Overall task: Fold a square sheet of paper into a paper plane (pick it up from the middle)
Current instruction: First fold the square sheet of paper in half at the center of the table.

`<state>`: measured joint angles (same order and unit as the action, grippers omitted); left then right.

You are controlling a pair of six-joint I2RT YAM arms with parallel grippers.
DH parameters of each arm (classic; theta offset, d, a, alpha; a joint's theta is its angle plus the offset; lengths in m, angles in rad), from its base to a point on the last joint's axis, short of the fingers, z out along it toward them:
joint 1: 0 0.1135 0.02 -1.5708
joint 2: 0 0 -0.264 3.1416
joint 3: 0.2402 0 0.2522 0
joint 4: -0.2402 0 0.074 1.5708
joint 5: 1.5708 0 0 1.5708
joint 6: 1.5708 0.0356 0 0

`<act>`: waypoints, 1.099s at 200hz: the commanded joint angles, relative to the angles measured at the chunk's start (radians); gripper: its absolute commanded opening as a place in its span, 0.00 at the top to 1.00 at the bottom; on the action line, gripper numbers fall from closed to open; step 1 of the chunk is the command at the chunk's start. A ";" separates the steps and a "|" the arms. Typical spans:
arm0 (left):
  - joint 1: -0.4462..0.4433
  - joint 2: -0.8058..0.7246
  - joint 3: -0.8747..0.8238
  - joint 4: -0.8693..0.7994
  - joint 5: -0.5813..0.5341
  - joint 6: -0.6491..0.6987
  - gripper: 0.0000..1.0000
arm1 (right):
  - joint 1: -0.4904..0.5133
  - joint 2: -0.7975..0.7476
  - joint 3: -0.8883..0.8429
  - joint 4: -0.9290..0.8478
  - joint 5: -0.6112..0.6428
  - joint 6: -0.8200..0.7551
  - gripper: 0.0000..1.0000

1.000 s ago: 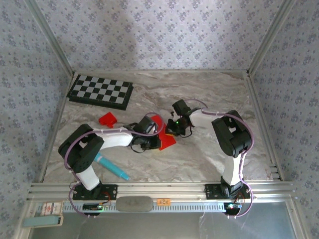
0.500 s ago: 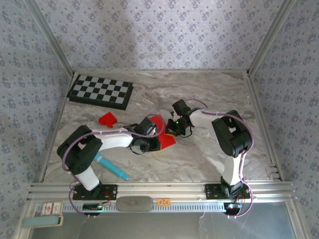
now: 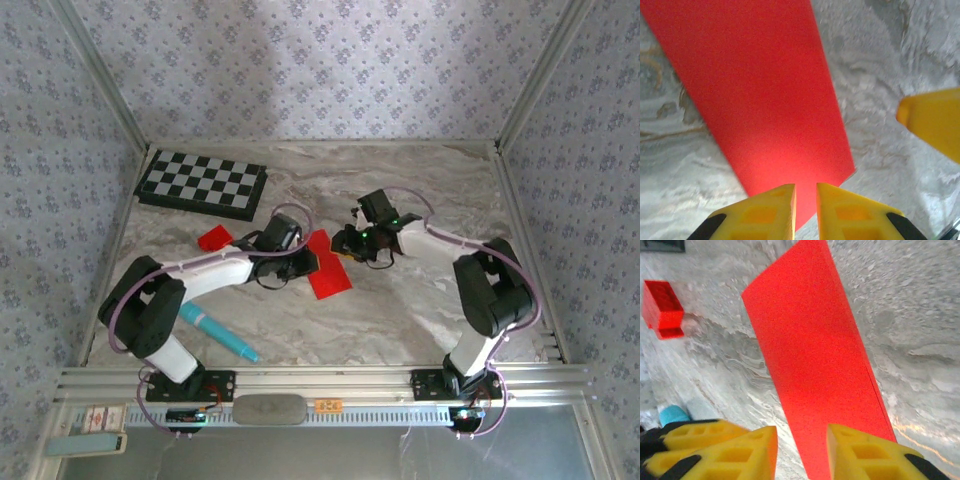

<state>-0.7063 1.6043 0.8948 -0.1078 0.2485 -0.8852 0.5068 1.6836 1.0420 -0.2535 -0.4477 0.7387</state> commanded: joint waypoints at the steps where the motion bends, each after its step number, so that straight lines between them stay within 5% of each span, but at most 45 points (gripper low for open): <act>1: 0.015 0.050 0.045 0.019 -0.017 -0.050 0.82 | -0.026 -0.024 -0.070 -0.021 0.023 -0.001 0.61; 220: 0.083 0.252 0.064 -0.024 0.032 -0.091 0.85 | -0.019 0.050 -0.098 -0.138 -0.082 -0.147 0.54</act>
<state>-0.6403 1.8210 0.9840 -0.1040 0.2596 -0.9562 0.4759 1.7218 0.9245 -0.3462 -0.5133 0.6262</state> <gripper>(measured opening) 0.154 0.463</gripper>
